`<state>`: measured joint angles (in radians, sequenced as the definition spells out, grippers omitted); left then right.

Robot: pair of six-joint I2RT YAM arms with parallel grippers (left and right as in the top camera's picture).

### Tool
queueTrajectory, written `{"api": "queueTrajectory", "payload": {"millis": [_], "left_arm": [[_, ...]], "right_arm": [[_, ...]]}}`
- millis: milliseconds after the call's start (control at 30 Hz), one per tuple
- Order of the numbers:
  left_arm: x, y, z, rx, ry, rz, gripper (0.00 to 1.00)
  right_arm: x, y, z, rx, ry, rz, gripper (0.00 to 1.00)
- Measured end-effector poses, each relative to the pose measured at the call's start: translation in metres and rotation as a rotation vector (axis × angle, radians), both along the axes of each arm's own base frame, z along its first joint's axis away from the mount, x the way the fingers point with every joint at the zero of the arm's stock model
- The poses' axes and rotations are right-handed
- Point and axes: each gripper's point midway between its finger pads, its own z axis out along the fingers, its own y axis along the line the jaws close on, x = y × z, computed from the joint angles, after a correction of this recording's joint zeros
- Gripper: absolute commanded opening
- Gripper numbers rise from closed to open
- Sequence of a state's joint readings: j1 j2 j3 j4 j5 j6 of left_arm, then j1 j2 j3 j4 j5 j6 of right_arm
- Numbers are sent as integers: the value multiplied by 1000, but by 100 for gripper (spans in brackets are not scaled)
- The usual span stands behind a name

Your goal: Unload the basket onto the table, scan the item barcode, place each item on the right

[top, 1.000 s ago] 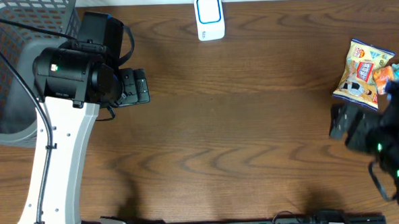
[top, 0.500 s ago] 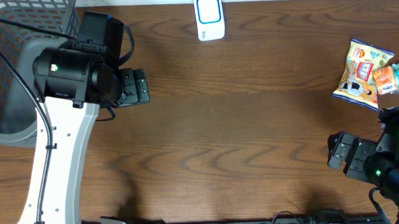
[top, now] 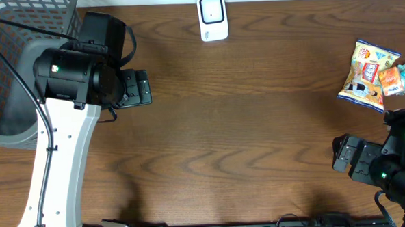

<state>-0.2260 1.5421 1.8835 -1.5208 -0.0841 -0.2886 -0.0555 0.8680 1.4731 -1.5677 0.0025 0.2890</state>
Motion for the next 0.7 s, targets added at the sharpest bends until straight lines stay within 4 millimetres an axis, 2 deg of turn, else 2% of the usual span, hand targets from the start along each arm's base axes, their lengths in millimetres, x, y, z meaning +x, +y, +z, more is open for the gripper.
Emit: {"api": "queueTrajectory", "payload": {"millis": [300, 467, 600, 700], "left_arm": [[0, 0, 0, 0, 0, 0, 98], [0, 0, 0, 0, 0, 0, 98], [0, 0, 0, 0, 0, 0, 98], [0, 0, 0, -1, 1, 0, 98]], "right_arm": [[-3, 0, 3, -30, -34, 17, 99], [4, 7, 6, -74, -159, 96, 99], [11, 11, -4, -97, -245, 142, 99], [19, 12, -21, -104, -294, 147, 99]]}}
